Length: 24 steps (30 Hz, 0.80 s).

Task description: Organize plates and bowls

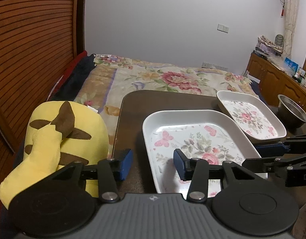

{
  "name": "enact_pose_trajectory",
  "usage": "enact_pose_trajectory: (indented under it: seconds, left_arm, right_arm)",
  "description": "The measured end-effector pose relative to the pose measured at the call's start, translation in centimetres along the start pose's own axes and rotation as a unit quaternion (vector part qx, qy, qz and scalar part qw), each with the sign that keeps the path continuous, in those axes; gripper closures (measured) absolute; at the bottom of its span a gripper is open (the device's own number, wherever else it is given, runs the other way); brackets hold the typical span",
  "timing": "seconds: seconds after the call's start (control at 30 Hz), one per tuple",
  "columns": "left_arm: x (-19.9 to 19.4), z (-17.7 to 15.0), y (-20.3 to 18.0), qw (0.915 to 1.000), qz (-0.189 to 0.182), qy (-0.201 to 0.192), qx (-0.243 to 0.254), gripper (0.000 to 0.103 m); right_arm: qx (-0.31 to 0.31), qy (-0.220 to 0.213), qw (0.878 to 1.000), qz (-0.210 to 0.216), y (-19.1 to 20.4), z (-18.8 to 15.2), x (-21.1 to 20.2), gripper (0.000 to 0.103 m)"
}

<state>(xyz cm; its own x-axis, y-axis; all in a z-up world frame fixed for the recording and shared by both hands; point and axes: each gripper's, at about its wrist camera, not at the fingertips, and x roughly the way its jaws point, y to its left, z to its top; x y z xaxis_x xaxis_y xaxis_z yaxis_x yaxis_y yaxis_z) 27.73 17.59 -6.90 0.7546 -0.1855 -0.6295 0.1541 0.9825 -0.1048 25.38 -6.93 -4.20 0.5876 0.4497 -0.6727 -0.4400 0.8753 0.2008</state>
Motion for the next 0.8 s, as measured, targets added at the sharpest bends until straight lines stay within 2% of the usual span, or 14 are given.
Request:
enact_pose_trajectory:
  seconds: [0.37,0.4,0.8]
  left_arm:
    - [-0.4,-0.4,-0.1,1.0000,-0.009,0.000,-0.003,0.085]
    - [-0.5,-0.4,-0.2,1.0000,-0.009,0.001,-0.004,0.085]
    - [-2.5,-0.4,-1.0,1.0000,-0.008,0.001,-0.002,0.085]
  right_arm:
    - [-0.005,0.002,1.000,0.003,0.1,0.1,0.4,0.075]
    - [-0.005,0.003,1.000,0.005,0.1,0.1,0.5,0.080]
    - [-0.012,-0.004,1.000,0.001,0.4,0.1,-0.9,0.081]
